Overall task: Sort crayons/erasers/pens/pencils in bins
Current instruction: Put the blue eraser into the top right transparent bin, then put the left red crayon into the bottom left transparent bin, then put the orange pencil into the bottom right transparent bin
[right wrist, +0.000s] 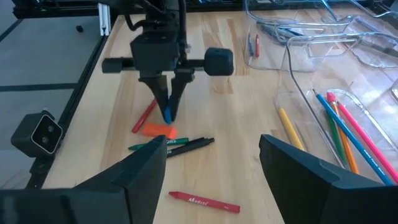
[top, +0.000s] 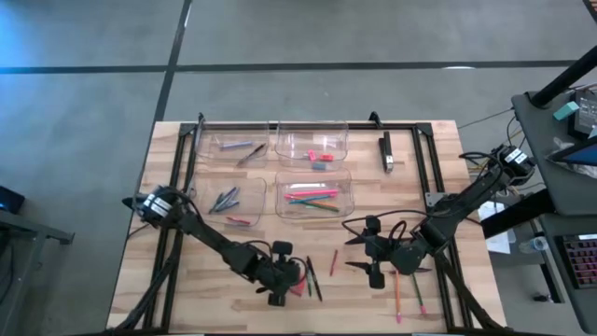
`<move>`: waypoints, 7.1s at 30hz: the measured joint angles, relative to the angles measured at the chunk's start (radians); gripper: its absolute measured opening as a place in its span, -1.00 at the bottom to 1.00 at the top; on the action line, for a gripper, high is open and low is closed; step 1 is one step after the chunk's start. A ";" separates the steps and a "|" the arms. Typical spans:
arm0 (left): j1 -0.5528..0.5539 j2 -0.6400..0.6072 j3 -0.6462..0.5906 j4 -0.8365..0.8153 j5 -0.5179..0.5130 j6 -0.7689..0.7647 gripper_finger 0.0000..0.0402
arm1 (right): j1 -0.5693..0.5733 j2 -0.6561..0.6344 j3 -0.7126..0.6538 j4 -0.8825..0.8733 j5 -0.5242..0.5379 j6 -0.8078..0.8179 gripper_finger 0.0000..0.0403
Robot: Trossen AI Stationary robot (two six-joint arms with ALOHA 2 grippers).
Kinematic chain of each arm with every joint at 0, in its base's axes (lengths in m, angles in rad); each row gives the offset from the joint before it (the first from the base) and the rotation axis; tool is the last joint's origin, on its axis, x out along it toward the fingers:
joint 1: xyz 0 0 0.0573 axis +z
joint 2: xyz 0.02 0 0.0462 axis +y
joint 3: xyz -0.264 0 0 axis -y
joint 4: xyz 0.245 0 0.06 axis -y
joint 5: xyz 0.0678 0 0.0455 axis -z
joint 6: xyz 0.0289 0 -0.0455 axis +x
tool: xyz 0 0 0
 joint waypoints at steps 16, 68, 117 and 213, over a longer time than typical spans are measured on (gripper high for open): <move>0.174 -0.390 0.033 -0.222 -0.269 0.372 -0.95 | -0.001 0.000 -0.001 0.001 0.003 -0.002 0.22; 0.062 -0.389 0.056 -0.150 -0.073 0.317 -0.15 | -0.014 0.000 -0.003 -0.007 0.059 -0.063 0.22; -0.078 0.012 -0.105 0.134 -0.004 0.047 -0.36 | -0.014 -0.001 -0.014 -0.008 0.052 -0.011 0.22; 0.126 -0.574 -0.549 0.905 -0.376 0.369 -0.14 | 0.263 0.023 0.145 -0.687 -0.411 0.997 0.22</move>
